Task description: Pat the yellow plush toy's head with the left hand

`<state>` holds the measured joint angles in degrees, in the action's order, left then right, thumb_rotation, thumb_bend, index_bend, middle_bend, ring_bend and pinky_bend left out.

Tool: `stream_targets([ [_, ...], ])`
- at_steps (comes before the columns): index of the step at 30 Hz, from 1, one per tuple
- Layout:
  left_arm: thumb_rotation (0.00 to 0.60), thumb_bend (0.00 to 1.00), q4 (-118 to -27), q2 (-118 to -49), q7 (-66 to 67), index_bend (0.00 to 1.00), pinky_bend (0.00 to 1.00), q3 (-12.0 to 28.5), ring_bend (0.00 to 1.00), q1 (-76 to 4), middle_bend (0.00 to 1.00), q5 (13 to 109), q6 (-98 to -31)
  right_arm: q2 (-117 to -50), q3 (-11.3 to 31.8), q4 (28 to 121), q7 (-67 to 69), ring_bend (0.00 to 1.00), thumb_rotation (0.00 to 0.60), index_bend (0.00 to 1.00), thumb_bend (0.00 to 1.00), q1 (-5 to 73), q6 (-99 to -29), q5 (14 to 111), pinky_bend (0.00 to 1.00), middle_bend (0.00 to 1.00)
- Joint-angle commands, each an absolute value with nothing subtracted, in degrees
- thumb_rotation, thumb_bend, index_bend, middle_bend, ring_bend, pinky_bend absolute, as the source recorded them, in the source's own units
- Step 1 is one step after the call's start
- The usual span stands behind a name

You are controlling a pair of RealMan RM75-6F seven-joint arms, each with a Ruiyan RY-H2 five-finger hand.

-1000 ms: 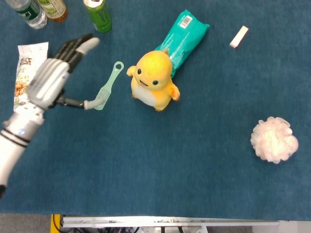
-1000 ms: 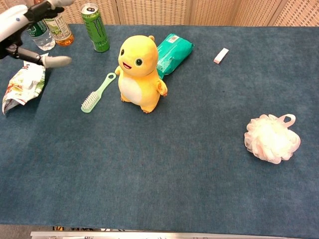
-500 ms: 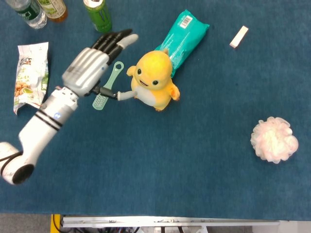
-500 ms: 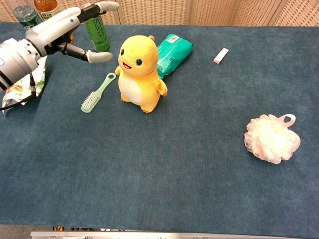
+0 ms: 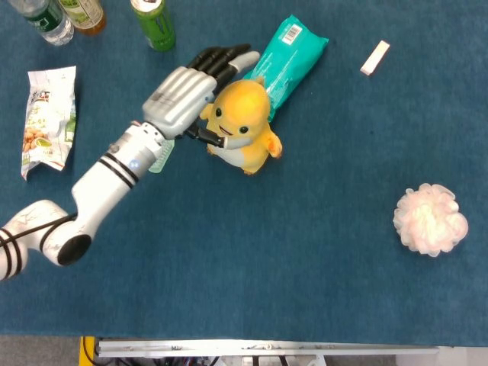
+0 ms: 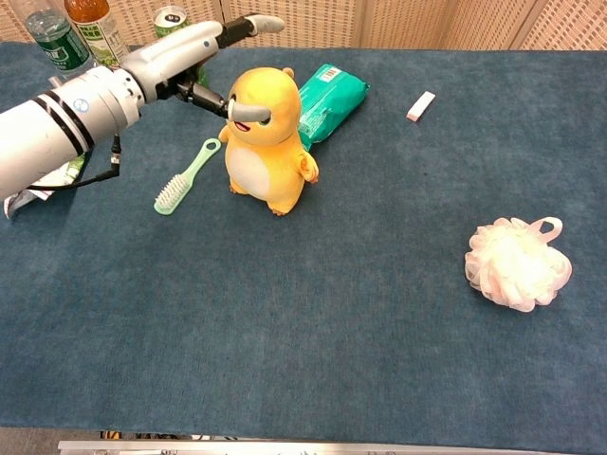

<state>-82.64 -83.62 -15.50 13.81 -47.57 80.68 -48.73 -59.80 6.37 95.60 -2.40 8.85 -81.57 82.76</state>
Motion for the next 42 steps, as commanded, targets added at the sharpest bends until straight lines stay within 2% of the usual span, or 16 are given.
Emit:
stream_targets([
  [1,0.190,0.09,-82.0,-84.8,-14.7,0.00,0.00,13.5,0.00,-48.5,0.00,80.2,-48.0,-59.8,6.4,95.6,-2.4,0.30,0.600,0.25,0.16,8.8,-81.6,82.7,0.30,0.38],
  [3,0.146,0.07,-81.4,-85.8,-14.2,0.00,0.00,13.3,0.00,-49.0,0.00,80.1,-48.2,-59.7,6.3,95.6,-2.4,0.30,0.600,0.25,0.16,8.7,-81.7,82.7,0.30,0.38],
  [5,0.137,0.07,-80.9,-86.6,-13.8,0.00,0.00,13.4,0.00,-49.3,0.00,79.8,-48.3,-59.6,6.3,95.6,-2.5,0.30,0.600,0.25,0.15,8.6,-81.8,82.6,0.30,0.38],
  [16,0.136,0.07,-78.9,-89.6,-10.1,0.00,0.00,14.1,0.00,-51.1,0.00,76.9,-48.8,-59.4,6.2,95.5,-2.4,0.30,0.600,0.25,0.16,8.3,-81.5,82.0,0.30,0.38],
  [32,0.137,0.07,-79.4,-90.3,-5.0,0.00,0.00,10.3,0.00,-50.0,0.00,78.5,-51.3,-59.6,6.0,95.0,-1.5,0.30,0.600,0.25,0.16,8.2,-81.3,82.2,0.30,0.38],
  [42,0.138,0.07,-80.6,-89.5,-7.3,0.00,0.00,12.6,0.00,-50.4,0.00,77.6,-52.3,-59.3,6.0,95.2,-1.3,0.30,0.600,0.25,0.16,7.7,-82.0,82.3,0.30,0.38],
])
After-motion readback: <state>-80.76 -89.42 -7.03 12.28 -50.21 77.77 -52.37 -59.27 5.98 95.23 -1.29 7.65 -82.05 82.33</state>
